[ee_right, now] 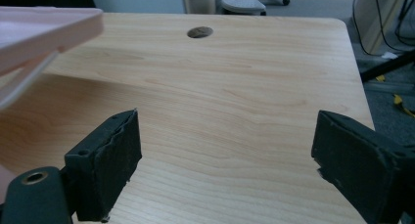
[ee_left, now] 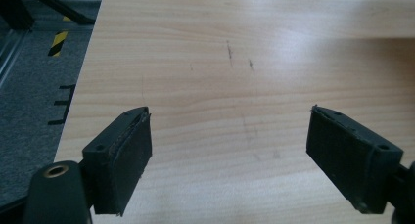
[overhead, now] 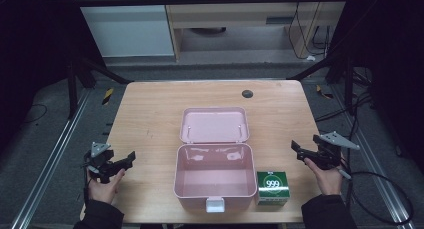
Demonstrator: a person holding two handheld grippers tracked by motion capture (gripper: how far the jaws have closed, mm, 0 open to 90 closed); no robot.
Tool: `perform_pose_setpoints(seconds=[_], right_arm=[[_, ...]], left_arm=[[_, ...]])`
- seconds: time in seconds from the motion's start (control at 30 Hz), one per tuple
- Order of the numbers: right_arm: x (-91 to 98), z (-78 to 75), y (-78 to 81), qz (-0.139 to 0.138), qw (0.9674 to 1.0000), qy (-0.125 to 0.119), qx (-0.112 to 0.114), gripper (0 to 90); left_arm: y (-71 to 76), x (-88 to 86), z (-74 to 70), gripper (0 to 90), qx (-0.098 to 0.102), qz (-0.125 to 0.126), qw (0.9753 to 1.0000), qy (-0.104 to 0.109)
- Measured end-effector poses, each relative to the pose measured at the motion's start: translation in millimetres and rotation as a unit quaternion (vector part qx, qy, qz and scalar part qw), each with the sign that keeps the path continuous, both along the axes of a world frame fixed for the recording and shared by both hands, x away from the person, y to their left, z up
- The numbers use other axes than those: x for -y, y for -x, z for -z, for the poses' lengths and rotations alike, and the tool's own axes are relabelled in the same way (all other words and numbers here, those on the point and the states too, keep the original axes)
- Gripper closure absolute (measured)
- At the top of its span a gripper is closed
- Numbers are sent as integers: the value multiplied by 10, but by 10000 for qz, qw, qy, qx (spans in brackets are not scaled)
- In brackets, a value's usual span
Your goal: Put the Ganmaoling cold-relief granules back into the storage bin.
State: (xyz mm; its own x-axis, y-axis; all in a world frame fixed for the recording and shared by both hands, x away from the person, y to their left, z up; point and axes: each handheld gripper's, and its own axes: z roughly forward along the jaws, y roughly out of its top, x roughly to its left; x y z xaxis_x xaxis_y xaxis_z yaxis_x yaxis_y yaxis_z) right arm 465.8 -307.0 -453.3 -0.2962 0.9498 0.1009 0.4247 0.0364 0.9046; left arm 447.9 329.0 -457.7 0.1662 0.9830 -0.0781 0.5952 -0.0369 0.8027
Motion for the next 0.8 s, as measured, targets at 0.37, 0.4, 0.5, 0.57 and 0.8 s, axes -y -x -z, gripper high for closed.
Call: perform_pose_setpoints(seconds=[0.37,0.4,0.5,0.57,0.8], right_arm=[[-99,-526,-7,-641,9973,236,271,115],[-99,-526,-7,-641,9973,236,271,115],[-108,-674,-5,-884,9954,258,247,105],[-122,-758,-2,-1041,9938,313,247,98],[-222,-982,30,-1458,9858,803,233,74]], left_arm=[[34,17,58,198,-109,-49,9997,-191],[29,27,66,198,-131,-21,9997,-228],[21,50,81,202,-159,12,9994,-307],[20,56,89,202,-185,20,9993,-320],[26,61,95,220,-205,45,9992,-346]])
